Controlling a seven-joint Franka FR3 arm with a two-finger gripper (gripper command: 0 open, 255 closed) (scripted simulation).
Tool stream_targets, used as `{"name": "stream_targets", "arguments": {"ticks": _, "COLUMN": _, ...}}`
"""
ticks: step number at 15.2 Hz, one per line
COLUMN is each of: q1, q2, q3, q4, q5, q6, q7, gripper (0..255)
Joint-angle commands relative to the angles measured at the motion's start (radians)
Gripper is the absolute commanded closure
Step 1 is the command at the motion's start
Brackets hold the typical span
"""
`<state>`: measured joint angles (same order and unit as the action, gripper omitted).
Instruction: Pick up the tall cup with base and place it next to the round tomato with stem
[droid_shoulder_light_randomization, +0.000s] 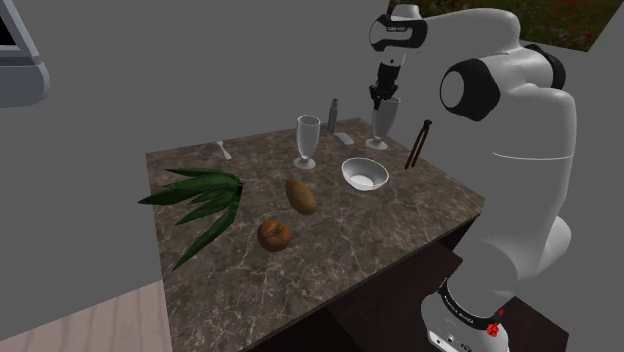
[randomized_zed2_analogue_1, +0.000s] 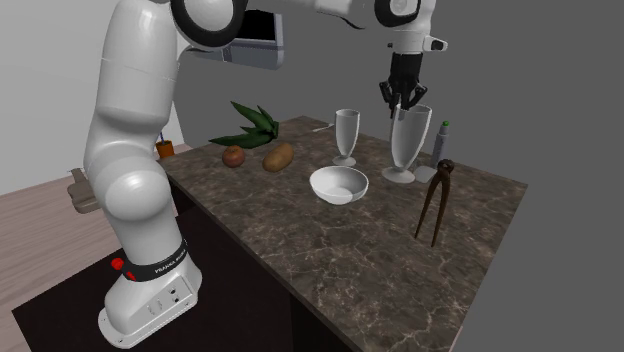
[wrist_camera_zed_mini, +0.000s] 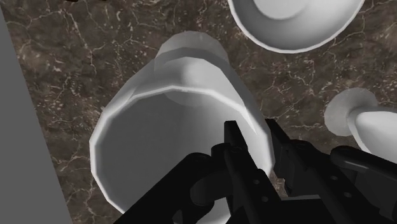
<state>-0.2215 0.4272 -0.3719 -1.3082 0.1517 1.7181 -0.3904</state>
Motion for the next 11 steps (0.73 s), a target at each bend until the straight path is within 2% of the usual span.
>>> {"name": "stream_targets", "arguments": {"ticks": 1, "q1": -0.004, "q2": 0.004, "q3": -0.001, "q4": 0.036, "q5": 0.001, "q6": -0.031, "q7": 0.000, "gripper": 255}}
{"name": "stream_targets", "arguments": {"ticks": 8, "q1": -0.022, "q2": 0.028, "q3": -0.001, "q4": 0.163, "q5": 0.008, "q6": -0.135, "q7": 0.002, "gripper": 255}}
{"name": "stream_targets", "arguments": {"ticks": 11, "q1": 0.046, "q2": -0.094, "q3": 0.001, "q4": 0.017, "q5": -0.034, "q6": -0.104, "q7": 0.052, "gripper": 255}}
